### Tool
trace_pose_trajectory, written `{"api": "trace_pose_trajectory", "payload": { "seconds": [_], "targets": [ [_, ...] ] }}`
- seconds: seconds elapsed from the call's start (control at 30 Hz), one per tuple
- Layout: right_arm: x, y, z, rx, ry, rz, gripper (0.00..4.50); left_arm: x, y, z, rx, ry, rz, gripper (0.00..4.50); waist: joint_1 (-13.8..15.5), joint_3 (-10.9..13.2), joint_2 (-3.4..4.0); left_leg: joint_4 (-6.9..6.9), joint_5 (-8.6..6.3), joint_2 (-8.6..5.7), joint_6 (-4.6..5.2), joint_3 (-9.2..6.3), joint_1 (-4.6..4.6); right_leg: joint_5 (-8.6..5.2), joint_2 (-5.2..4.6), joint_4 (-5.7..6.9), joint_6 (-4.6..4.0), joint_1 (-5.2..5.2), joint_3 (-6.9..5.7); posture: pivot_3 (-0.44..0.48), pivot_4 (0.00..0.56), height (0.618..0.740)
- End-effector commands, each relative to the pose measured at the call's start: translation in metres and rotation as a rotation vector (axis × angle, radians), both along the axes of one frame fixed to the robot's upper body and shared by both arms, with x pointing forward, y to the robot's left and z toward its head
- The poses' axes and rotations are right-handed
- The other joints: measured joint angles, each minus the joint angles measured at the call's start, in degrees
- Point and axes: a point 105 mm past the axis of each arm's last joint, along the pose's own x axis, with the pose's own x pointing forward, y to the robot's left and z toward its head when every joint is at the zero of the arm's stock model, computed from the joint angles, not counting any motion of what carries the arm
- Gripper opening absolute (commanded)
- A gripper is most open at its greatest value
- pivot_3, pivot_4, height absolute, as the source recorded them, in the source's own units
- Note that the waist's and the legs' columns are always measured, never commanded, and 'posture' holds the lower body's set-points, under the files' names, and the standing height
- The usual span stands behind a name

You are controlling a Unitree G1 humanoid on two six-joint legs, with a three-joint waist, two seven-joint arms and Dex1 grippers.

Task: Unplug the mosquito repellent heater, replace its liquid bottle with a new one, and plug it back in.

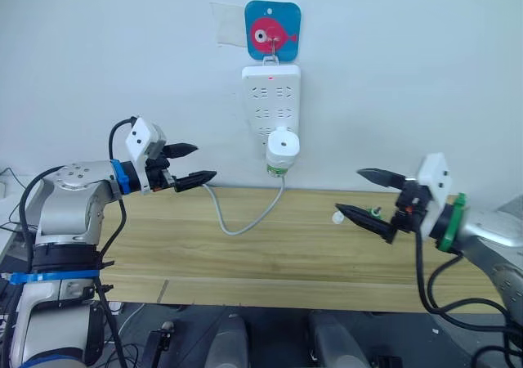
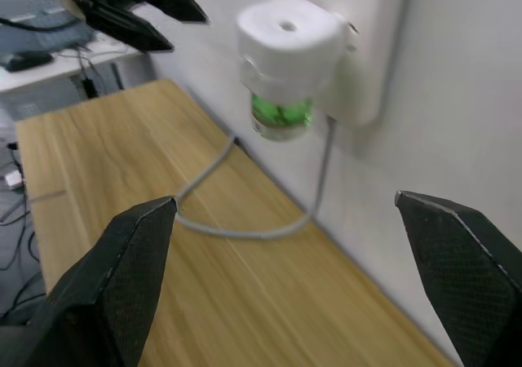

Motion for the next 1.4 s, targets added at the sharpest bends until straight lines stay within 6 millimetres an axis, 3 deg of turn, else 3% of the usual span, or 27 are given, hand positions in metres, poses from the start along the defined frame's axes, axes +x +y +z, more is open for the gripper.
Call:
{"api": "trace_pose_trajectory", "payload": {
  "seconds": [0.03,0.1,0.17,0.4,0.47,0.83,1.4],
  "targets": [
    [0.0,0.022,0.0,0.017,-0.019,0.046,4.32,-0.025,-0.017,0.012,-0.02,-0.022,-0.167,4.5,0.12,0.0,0.0,-0.01,0.0,0.01,0.0,0.0,-0.01,0.0,0.0,-0.02,0.0,0.0,0.0,0.072,0.16,0.74],
    [-0.001,0.037,-0.002,0.034,-0.012,0.087,3.92,-0.033,-0.023,0.014,-0.033,-0.018,-0.215,4.5,0.13,0.0,0.0,0.0,0.0,0.01,0.0,-0.01,-0.01,0.0,-0.01,-0.02,-0.01,0.0,-0.01,0.08,0.167,0.74],
    [0.001,0.047,-0.005,0.035,-0.012,0.1,3.21,-0.037,-0.026,0.017,-0.047,-0.025,-0.236,4.5,0.15,0.0,-0.01,0.0,0.0,0.0,0.0,-0.02,0.0,0.0,-0.01,0.0,-0.01,0.0,-0.01,0.086,0.172,0.74],
    [0.033,0.067,0.003,0.067,-0.08,0.011,0.55,-0.045,-0.034,0.016,-0.045,-0.023,-0.275,4.5,0.05,0.0,-0.01,0.0,0.0,0.01,0.01,-0.02,0.02,-0.01,0.01,0.02,-0.02,-0.01,-0.03,0.088,0.183,0.74],
    [0.038,0.072,0.005,0.072,-0.091,0.005,0.04,-0.044,-0.034,0.013,-0.036,-0.026,-0.273,4.5,0.09,0.0,-0.01,0.0,-0.01,0.01,0.01,-0.02,0.02,-0.01,0.01,0.02,-0.02,-0.02,-0.02,0.087,0.184,0.74],
    [0.044,0.084,0.003,0.071,-0.106,-0.008,0.04,-0.039,-0.031,0.014,-0.034,-0.039,-0.252,4.5,0.1,0.01,0.0,-0.01,-0.01,0.0,0.01,-0.03,0.01,-0.01,0.01,0.02,-0.03,-0.02,-0.04,0.093,0.195,0.74],
    [0.057,0.071,0.014,0.071,-0.244,-0.211,0.04,-0.039,-0.036,0.009,-0.057,-0.026,-0.248,4.5,0.1,0.02,0.0,0.0,-0.01,0.01,0.01,-0.04,0.02,-0.01,0.02,0.04,-0.03,-0.02,-0.03,0.069,0.201,0.74]
  ]
}}
